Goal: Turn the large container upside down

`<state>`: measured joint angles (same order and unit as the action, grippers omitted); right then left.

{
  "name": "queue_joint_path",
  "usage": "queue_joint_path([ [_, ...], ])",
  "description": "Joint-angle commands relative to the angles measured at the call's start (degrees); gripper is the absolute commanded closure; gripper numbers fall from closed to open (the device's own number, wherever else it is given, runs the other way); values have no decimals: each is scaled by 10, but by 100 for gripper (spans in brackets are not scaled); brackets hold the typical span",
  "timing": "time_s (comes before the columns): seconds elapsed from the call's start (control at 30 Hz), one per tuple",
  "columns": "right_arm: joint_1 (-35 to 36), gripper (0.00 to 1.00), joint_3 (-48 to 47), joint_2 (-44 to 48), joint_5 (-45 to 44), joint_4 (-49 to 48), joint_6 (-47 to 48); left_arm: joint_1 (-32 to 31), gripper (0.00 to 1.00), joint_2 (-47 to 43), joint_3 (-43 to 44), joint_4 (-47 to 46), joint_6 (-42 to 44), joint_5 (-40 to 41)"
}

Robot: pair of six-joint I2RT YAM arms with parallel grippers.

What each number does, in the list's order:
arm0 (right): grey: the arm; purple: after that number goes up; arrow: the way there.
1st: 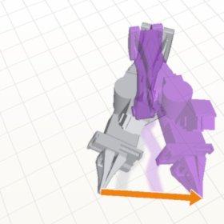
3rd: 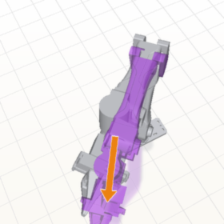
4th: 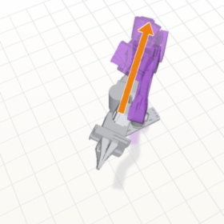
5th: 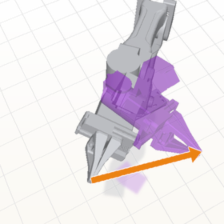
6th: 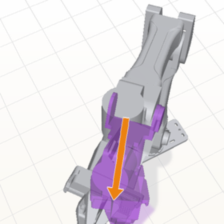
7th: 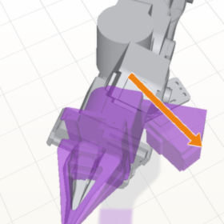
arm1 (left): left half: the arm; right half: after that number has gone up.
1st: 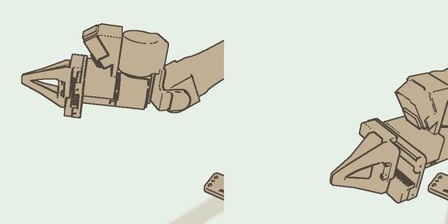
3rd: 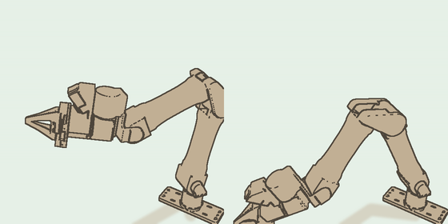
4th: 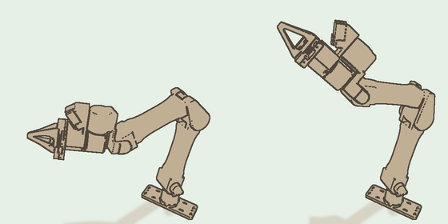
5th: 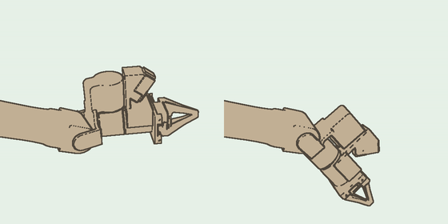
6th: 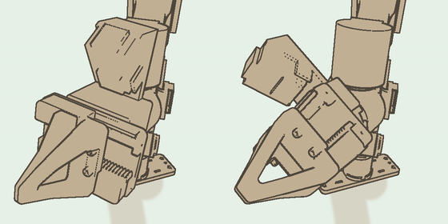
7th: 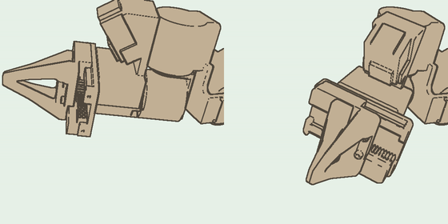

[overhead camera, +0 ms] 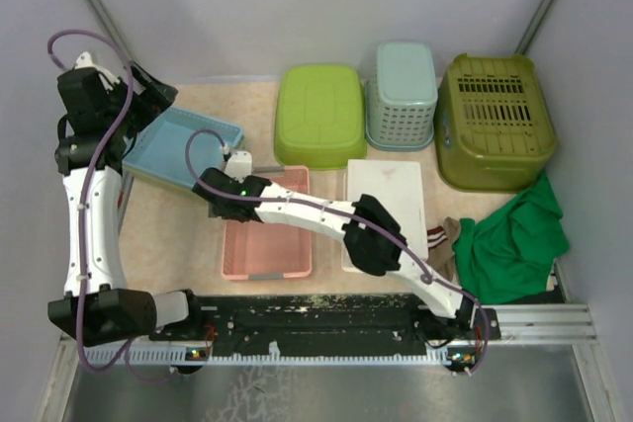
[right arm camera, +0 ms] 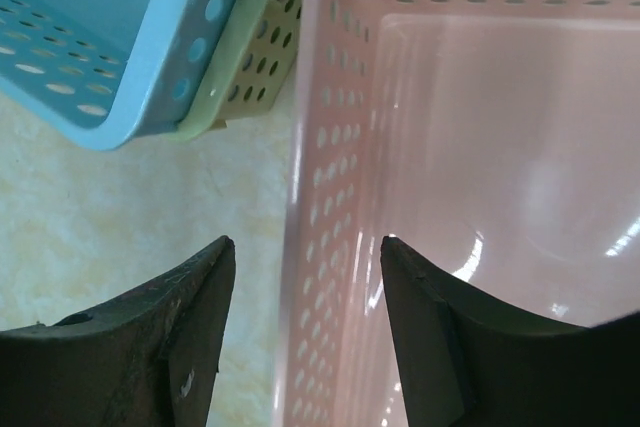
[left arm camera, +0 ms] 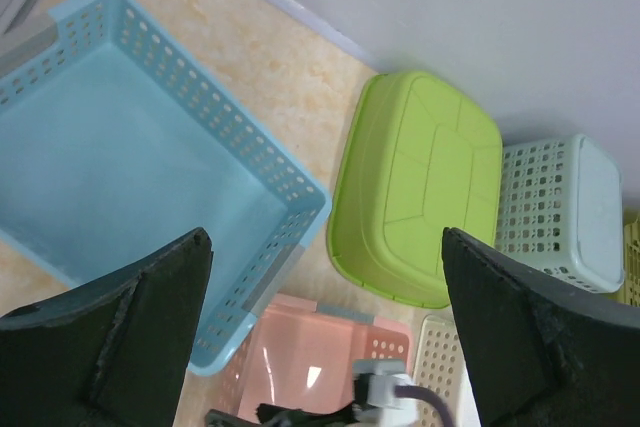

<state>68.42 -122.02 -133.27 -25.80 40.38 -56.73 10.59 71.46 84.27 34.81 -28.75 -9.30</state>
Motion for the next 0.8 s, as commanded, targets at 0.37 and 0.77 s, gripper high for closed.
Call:
queue_joint_path([
  [0.37, 8, 100, -3, 60, 33, 53, -9, -4, 0, 16, 26, -40, -50, -72],
  [0.77, -60, 100, 487, 365, 338, -622, -68, -4, 0, 3, 77, -44, -39, -121],
])
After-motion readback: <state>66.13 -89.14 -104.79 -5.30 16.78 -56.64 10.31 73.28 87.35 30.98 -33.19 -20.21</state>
